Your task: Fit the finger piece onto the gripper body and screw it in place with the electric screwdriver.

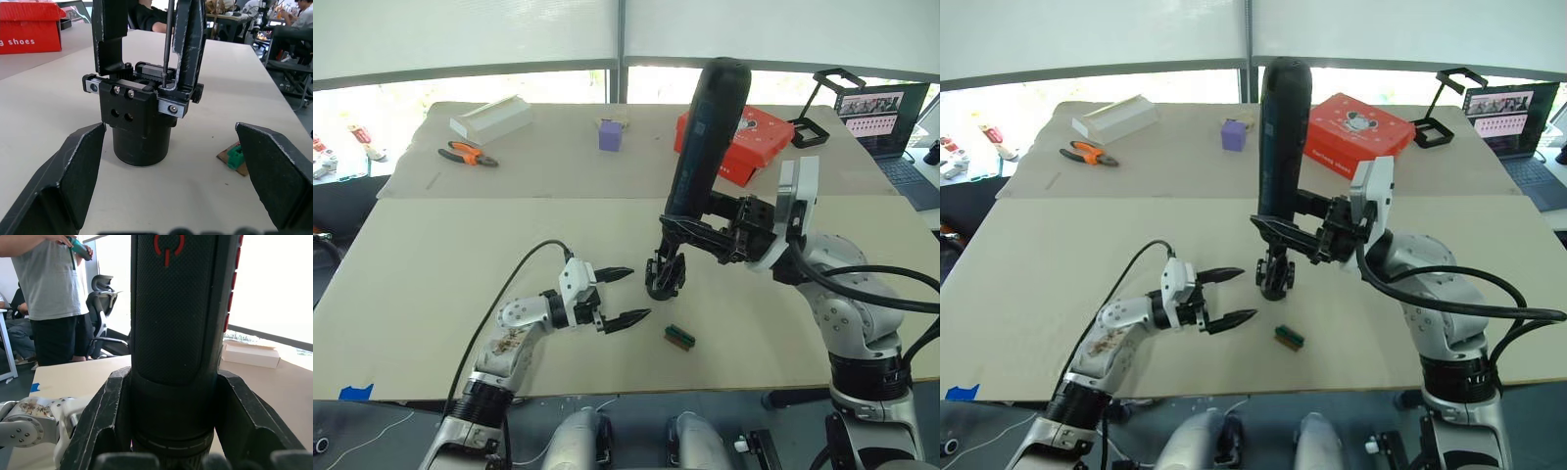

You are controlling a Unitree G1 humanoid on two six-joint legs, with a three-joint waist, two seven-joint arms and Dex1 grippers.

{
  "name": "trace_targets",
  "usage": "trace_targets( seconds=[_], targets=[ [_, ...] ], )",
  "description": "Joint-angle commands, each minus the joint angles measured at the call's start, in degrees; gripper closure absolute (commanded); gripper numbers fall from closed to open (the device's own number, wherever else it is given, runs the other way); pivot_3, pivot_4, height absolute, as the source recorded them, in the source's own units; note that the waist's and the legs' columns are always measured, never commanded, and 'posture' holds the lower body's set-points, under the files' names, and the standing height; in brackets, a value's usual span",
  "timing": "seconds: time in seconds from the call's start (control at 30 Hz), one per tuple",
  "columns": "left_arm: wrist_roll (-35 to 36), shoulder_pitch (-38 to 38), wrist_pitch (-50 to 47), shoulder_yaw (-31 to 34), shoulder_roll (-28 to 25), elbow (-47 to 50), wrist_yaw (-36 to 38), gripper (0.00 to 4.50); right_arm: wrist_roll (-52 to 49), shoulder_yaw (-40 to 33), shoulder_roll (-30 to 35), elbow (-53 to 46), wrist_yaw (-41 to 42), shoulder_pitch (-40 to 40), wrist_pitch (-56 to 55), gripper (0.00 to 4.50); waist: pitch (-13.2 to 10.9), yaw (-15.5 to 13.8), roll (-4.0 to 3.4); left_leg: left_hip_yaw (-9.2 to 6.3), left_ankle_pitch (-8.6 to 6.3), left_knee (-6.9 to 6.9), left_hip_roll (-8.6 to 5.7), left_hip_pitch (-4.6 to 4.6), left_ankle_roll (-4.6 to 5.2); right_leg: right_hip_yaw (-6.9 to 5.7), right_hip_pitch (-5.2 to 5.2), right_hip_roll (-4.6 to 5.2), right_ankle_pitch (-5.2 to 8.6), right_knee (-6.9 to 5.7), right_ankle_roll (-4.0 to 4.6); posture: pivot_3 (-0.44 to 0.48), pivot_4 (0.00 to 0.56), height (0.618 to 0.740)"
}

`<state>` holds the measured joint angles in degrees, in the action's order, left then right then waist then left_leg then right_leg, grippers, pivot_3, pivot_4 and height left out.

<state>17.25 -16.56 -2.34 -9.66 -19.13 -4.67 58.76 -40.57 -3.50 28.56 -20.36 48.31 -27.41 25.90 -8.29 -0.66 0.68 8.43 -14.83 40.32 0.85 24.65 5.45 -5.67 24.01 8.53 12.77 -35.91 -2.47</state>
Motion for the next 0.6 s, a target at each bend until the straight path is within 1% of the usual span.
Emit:
trace_targets(
  seconds=[0.03,0.3,0.6],
  targets=[
    [-2.5,-2.8,2.3,-1.3,1.2,-2.9,-1.0,0.0,-1.1,-1.6,-0.1,-1.6,0.1,-2.2,-1.3,2.59,0.0,0.0,0.0,0.0,0.0,0.0,0.0,0.01,0.0,-0.01,0.01,0.0,0.0,0.0,0.0,0.0,0.15,0.74],
    [-5.5,-7.9,5.5,-2.5,4.3,-10.8,-1.7,0.0,-0.9,-1.2,-0.1,-1.8,-0.1,-2.1,-1.1,2.59,0.0,0.0,0.01,0.0,0.0,0.0,-0.01,0.04,0.01,-0.02,0.02,0.0,0.0,0.0,0.0,0.0,0.15,0.74],
    [-4.8,-6.5,7.5,-1.4,3.3,-11.9,0.3,0.0,-2.5,-2.6,-0.8,-2.5,-0.2,-2.1,-1.8,2.59,0.0,0.1,0.0,0.0,0.0,0.0,0.0,0.05,0.01,-0.02,0.04,0.0,0.0,0.0,0.0,0.0,0.15,0.74]
  ],
)
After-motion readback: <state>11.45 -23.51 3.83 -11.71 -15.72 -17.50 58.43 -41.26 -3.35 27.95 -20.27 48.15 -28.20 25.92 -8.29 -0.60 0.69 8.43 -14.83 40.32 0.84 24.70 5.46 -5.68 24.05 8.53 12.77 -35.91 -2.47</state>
